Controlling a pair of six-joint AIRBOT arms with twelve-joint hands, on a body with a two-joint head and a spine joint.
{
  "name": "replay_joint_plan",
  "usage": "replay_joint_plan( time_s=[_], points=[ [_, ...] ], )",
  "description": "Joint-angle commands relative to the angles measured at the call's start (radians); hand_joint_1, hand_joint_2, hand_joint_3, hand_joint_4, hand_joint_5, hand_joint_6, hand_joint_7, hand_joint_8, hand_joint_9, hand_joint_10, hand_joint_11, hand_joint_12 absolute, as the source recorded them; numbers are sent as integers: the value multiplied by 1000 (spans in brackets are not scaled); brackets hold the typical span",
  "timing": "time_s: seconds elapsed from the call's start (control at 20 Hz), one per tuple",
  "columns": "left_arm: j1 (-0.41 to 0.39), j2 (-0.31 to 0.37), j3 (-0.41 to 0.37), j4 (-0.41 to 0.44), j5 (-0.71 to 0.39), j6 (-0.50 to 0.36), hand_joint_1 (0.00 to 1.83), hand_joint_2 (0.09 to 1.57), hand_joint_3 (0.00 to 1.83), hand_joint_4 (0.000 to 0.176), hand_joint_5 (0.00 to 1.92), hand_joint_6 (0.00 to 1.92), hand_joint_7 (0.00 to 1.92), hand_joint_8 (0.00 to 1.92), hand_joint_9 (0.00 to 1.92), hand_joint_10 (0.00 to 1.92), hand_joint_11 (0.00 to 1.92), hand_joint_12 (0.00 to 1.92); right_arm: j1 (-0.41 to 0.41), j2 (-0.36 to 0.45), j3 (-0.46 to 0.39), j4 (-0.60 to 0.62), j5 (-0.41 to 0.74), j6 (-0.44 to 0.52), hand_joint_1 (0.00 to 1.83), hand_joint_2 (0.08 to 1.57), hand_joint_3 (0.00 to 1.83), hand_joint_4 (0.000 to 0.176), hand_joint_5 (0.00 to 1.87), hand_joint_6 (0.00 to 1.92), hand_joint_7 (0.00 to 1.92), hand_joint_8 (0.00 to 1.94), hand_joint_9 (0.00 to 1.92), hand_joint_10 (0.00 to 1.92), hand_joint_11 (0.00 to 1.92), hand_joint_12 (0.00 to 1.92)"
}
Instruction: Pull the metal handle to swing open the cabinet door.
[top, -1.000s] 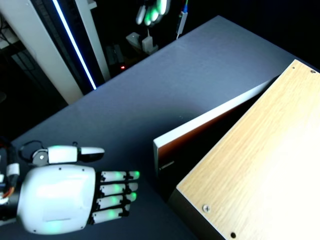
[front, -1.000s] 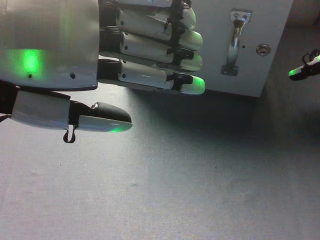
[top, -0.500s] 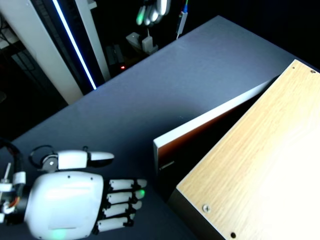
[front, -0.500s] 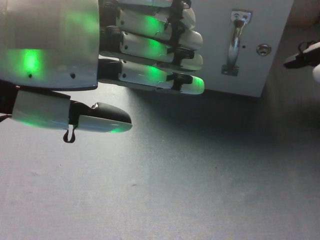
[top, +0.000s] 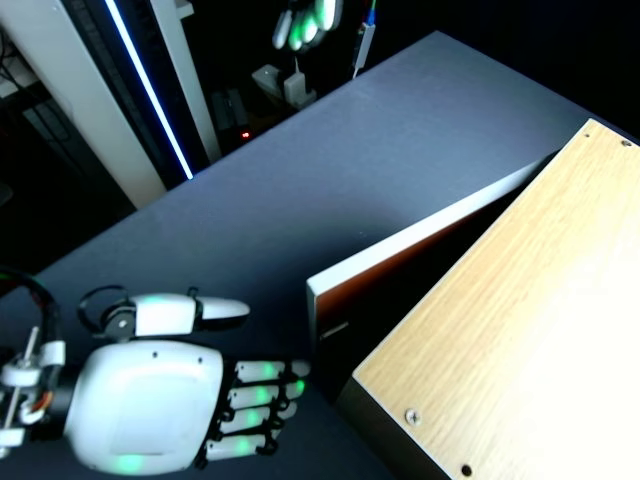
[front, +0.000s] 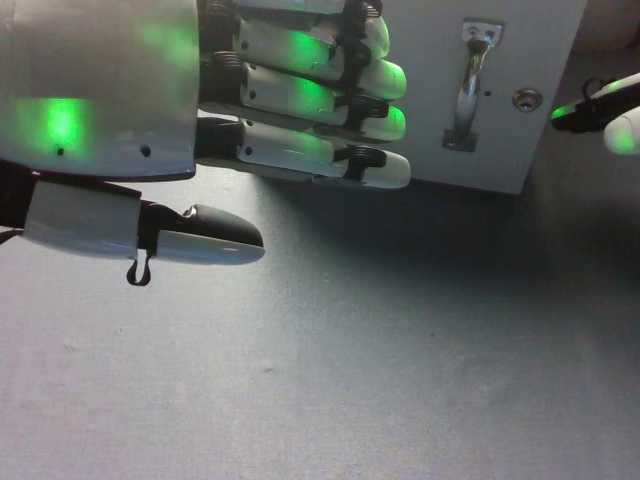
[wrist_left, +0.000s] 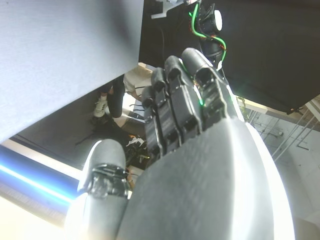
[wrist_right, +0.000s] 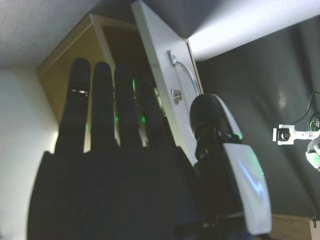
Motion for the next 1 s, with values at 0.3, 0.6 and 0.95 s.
replay_joint_plan(
  time_s=[0.3,0.6,0.95],
  points=[
    [-10,5,-3,-95,-20,5,0,1571,26,0,379,0,428,2,391,3,22,864,24,7,-23,93,-36,12,0,1503,3,0,220,0,227,0,212,0,0,672],
    [-10,5,-3,-95,-20,5,0,1571,22,0,381,2,424,0,389,1,16,872,38,-2,-36,100,-112,19,0,1498,0,0,222,1,231,1,213,1,0,672],
    [-10,5,-3,-95,-20,5,0,1571,26,0,385,5,427,2,392,2,13,885,38,15,-96,106,-110,61,0,1499,0,0,223,0,227,0,214,1,0,677]
  ],
)
